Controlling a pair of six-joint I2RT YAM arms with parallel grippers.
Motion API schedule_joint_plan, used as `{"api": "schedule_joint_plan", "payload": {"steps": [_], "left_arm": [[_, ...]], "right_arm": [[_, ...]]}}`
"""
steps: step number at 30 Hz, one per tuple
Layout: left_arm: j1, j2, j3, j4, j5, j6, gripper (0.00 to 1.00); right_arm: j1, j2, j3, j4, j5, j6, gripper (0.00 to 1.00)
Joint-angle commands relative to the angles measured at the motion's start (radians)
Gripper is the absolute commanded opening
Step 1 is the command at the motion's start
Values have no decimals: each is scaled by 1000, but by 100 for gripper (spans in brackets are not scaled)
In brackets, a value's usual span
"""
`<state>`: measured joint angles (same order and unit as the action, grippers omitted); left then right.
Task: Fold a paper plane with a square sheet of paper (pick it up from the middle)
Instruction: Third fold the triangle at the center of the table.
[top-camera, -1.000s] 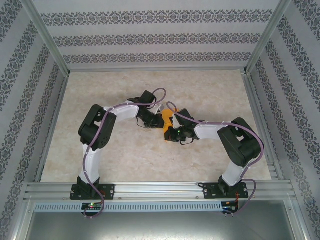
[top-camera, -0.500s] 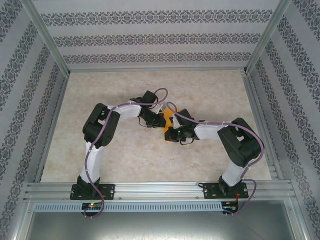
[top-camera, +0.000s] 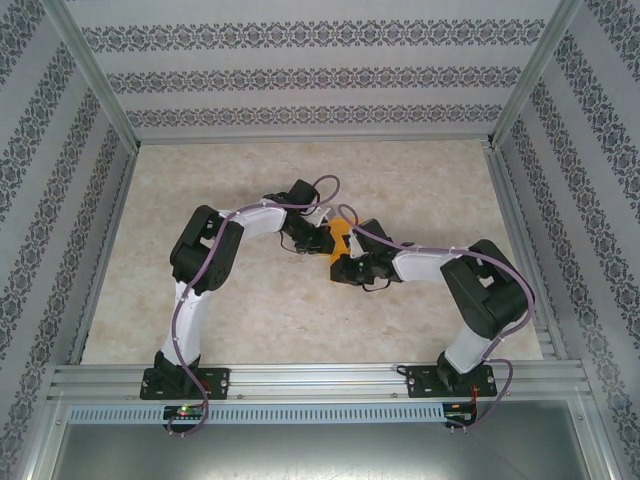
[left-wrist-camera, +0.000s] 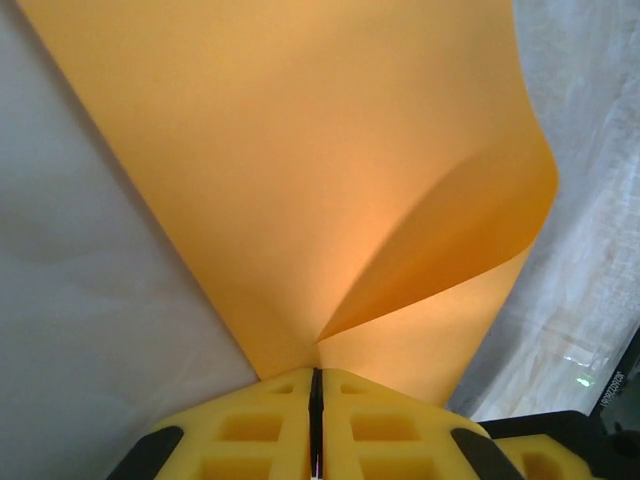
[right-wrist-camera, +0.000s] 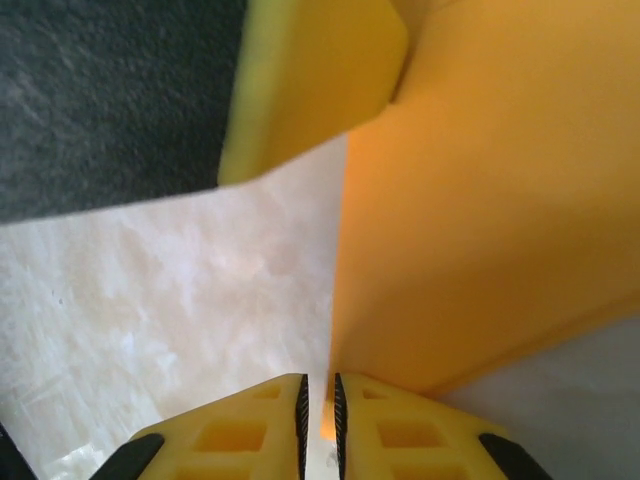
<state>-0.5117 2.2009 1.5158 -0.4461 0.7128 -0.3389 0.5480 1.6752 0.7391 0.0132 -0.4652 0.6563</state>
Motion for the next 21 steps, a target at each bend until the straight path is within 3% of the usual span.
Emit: {"api": "schedule_joint_plan", "payload": {"steps": [1,8,21], "left_arm": [[-9,79,-8,-58,-157,57,12],[-17,82,-11,-59,-175,67,12],[-31,77,-19,-72,-209,84,12]], "right_arm": [[-39,-81,-22,18,-18,53,18],[-117,-119,-1,42,-1,91,12],[-143,77,90,106,6,104,6]]}}
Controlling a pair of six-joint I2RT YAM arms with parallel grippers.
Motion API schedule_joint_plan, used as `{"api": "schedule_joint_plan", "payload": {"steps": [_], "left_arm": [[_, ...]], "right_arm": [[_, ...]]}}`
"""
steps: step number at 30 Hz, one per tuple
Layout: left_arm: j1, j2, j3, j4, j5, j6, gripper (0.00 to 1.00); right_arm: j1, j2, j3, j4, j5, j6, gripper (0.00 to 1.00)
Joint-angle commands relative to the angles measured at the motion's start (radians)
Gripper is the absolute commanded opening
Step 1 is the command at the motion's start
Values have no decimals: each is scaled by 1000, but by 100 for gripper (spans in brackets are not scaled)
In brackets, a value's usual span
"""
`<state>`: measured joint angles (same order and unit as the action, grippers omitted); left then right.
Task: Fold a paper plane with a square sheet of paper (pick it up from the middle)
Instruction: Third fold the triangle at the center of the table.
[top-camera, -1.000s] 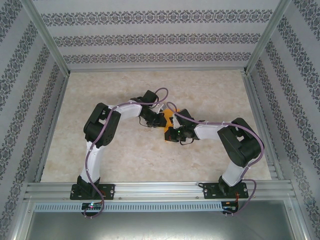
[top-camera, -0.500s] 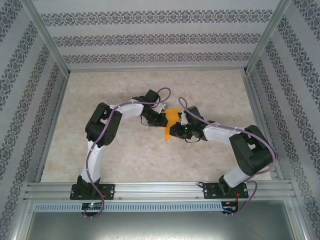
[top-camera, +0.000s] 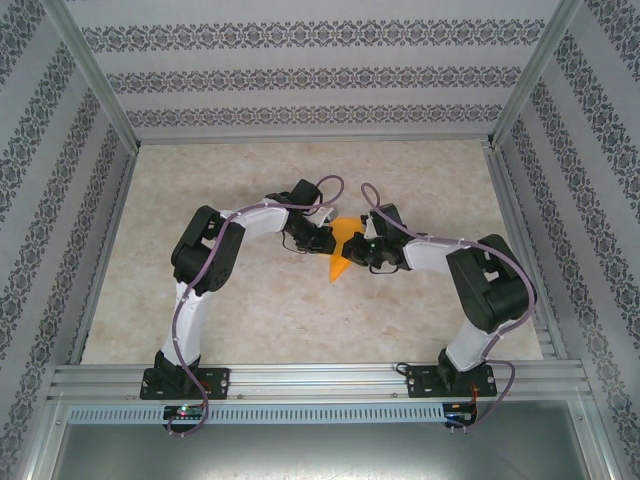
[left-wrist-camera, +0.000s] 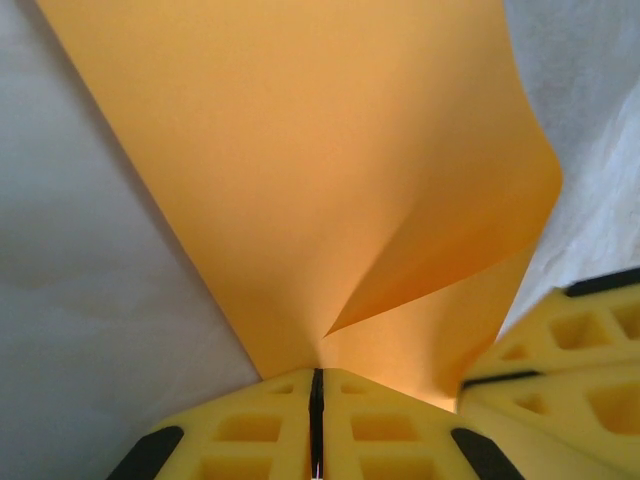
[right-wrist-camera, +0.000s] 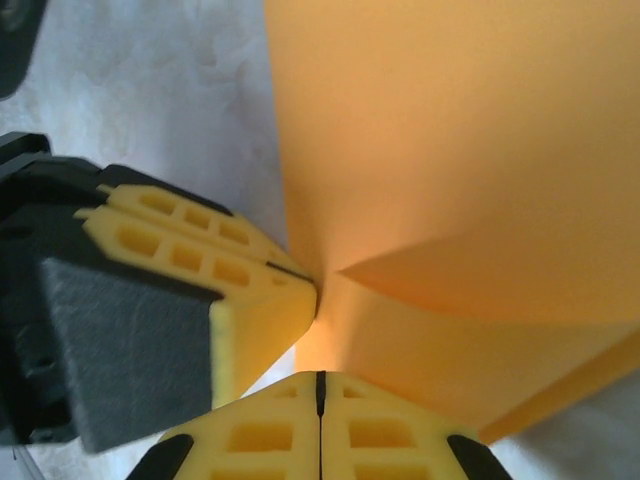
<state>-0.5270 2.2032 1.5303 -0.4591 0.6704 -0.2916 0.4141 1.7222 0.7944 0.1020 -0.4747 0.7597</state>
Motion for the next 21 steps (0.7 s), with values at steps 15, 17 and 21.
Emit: {"api": "schedule_joint_plan", "payload": {"steps": [15,17,21], "left_arm": [[-25,102,-41,-72,-284,56,12],[-27,106,-39,-75,-296,57,12],[-27,111,-43,-77,-314,62,11]], "right_arm": [[-35,79,38,-97,155,-89,7],[-41,75,37,-102,166,-97,7],[-57,62,27,-102,178,-104,8]]}}
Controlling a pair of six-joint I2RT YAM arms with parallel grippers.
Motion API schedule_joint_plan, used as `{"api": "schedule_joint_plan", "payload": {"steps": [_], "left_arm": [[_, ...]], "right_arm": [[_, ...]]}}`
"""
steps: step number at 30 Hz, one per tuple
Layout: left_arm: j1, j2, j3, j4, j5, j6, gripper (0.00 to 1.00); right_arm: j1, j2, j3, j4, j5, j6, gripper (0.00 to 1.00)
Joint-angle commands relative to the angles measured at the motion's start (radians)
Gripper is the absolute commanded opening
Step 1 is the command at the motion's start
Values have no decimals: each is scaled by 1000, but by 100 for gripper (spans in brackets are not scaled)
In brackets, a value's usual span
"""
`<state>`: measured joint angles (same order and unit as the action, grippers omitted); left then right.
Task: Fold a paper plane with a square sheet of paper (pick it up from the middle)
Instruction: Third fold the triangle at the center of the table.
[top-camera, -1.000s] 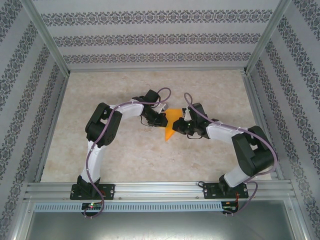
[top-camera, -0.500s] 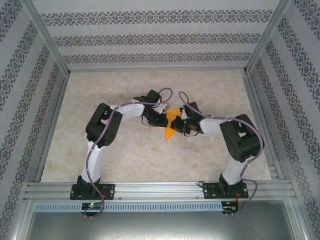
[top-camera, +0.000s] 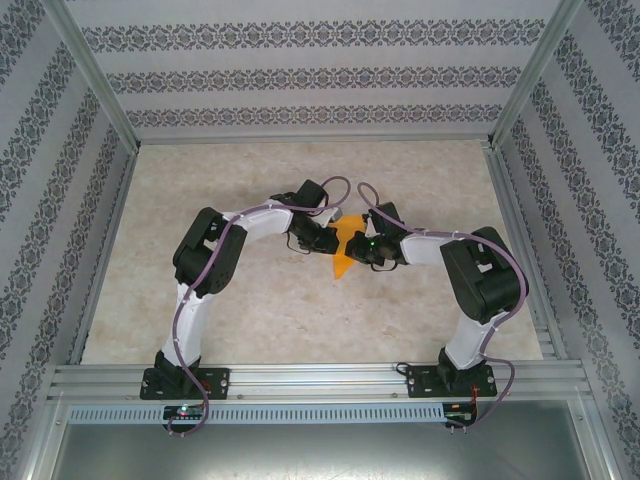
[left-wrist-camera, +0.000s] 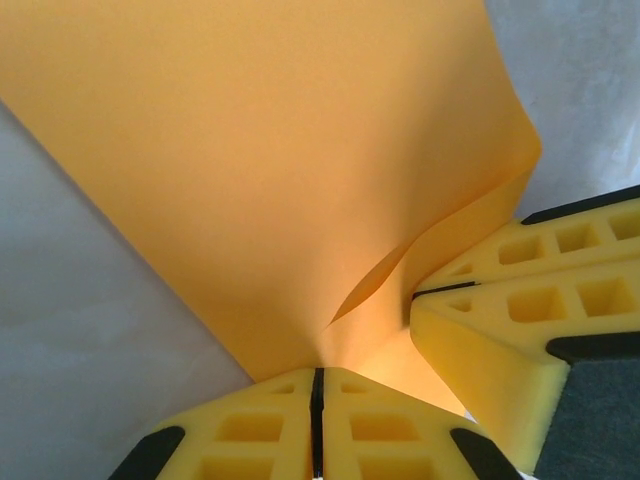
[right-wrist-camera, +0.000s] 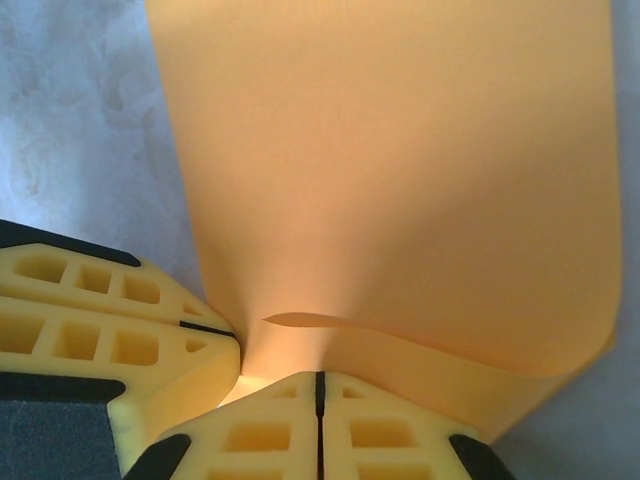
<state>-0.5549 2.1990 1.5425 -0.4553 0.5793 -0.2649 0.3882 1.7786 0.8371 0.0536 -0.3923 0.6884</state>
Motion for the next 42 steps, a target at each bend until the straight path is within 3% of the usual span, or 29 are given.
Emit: {"api": "schedule_joint_plan", "payload": {"steps": [1,10,18,28,42], "left_arm": [[0,117,-56,-82,-224,37,11],[-4,125,-53,-82,-226,40,11],[-8,122,-50,-88,-238,44,11],[-8,108,-89,-75,-283,61,11],[-8,99,-90,-75,-284,55,11]], "right_arm": [[-35,1,-19,-54,93,-34,8],[0,-96,-19,-9,-8,-6,9],[3,-7,25,4,-18,-10,8],[-68,56,45,-44,-7,-44,8],[-148,1,27,-96,25,-73,8]]}}
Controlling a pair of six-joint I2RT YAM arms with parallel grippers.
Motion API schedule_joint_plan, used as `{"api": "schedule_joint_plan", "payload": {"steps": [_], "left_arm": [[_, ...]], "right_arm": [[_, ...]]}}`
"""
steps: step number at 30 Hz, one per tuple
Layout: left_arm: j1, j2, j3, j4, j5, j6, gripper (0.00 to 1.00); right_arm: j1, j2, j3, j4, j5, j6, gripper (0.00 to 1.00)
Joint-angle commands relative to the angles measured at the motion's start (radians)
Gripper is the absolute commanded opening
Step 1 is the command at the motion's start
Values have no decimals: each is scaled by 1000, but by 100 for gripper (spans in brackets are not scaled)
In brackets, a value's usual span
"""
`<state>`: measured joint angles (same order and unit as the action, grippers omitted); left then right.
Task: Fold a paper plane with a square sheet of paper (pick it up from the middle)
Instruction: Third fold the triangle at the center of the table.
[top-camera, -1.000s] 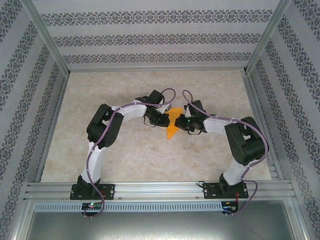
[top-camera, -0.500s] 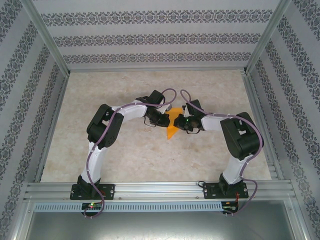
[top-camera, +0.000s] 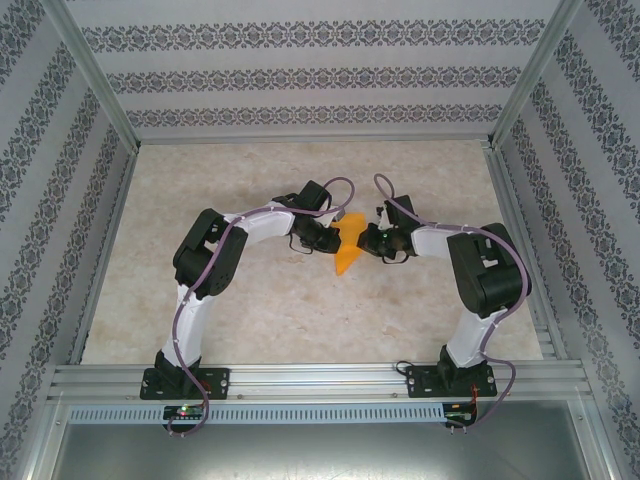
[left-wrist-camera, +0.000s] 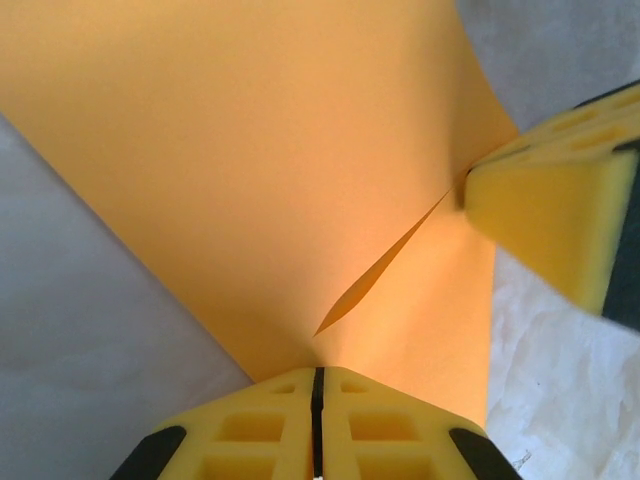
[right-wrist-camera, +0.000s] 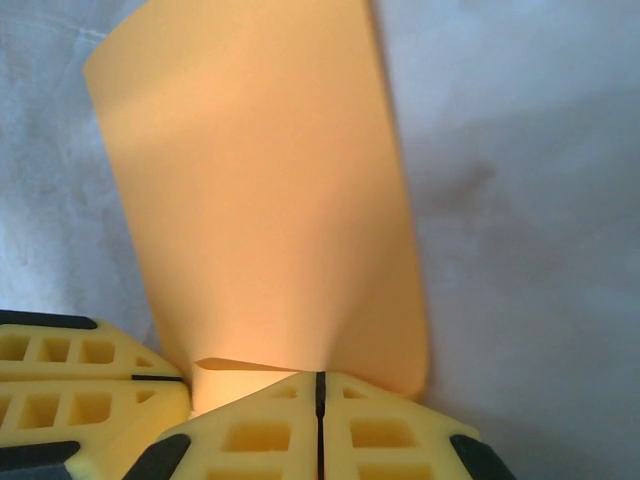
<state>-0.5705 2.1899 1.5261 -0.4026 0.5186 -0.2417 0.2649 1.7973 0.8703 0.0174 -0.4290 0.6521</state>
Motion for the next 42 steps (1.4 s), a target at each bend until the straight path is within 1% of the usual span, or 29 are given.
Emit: {"api": "schedule_joint_plan", "payload": {"steps": [1,7,12,15,20,24,28,33,35,39,42], "left_arm": [[7,109,-71,-130,-221,32,11],[6,108,-70,-129,-201,31,11],[6,108,-66,-130,-186,32,11],[5,109,-62,-130,-183,30,11],[5,102,-68,-133,-185,33,11],[6,96,-79,-134,-193,38,11],[6,95,-87,-134,-196,41,11],[5,87,-96,-134,-186,41,11],[6,87,-95,-134,-177,41,11],[5,87,-86,-139,-165,38,11],[6,87,-83,-140,-161,36,12]], "right_arm": [[-26,-20,-3,-62,56,-40,8],[-15,-89,-4,-57,33,-50,8],[41,-138,9,-52,17,-35,8],[61,-93,31,-30,4,-21,8],[65,8,69,-3,-10,-17,8],[41,50,80,-22,14,-40,7],[3,54,64,-35,31,-66,8],[-56,23,25,-38,41,-92,8],[-60,-6,17,-44,42,-99,8],[-16,-76,4,-40,29,-76,8],[37,-120,-38,29,-16,-9,8]]}}
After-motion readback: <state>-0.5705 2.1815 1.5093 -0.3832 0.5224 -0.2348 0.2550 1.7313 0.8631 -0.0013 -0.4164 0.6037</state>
